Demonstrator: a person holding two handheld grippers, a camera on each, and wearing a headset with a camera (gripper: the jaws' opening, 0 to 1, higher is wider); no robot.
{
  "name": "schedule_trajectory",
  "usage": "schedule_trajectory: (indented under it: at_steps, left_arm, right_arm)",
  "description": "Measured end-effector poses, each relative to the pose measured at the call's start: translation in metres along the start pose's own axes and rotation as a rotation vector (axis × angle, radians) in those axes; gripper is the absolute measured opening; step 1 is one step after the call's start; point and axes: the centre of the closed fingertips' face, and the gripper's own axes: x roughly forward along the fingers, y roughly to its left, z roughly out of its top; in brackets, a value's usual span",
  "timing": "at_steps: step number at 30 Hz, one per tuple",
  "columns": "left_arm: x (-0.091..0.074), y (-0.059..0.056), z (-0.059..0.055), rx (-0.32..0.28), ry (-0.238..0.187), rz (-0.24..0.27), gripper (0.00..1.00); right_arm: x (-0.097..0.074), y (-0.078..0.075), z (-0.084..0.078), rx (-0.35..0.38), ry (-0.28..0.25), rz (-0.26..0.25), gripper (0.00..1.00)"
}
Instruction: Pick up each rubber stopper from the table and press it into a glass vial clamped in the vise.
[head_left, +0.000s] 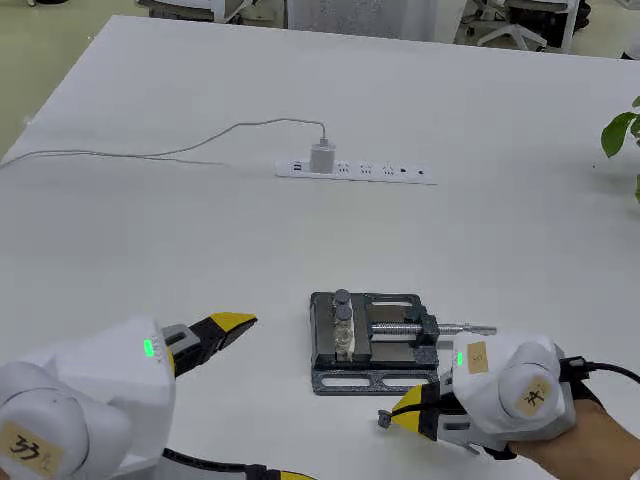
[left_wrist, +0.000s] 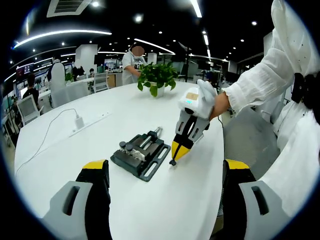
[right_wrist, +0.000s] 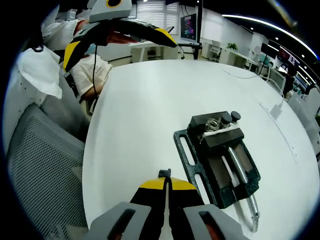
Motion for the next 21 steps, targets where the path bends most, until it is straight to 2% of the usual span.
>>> schedule_trajectory:
  at_steps: [5, 6, 11, 17, 21]
  left_arm:
    - [0.001, 0.0, 0.001, 0.009, 0.0, 0.007, 0.89]
    - [0.001, 0.0, 0.002, 0.009, -0.003, 0.009, 0.88]
    - [0.004, -0.001, 0.005, 0.024, -0.006, 0.019, 0.83]
    - [0.01, -0.002, 0.014, 0.048, -0.018, 0.04, 0.74]
    - [0.014, -0.004, 0.02, 0.061, -0.029, 0.051, 0.65]
  right_arm:
    - [-0.012, 0.001, 0.011, 0.064, -0.044, -0.029, 0.0]
    - [-0.015, 0.001, 0.014, 0.1, -0.059, -0.04, 0.0]
    - [-0.028, 0.002, 0.022, 0.162, -0.088, -0.075, 0.0]
    - [-0.047, 0.002, 0.038, 0.275, -0.148, -0.132, 0.0]
    - [-0.057, 0.004, 0.048, 0.315, -0.171, -0.156, 0.0]
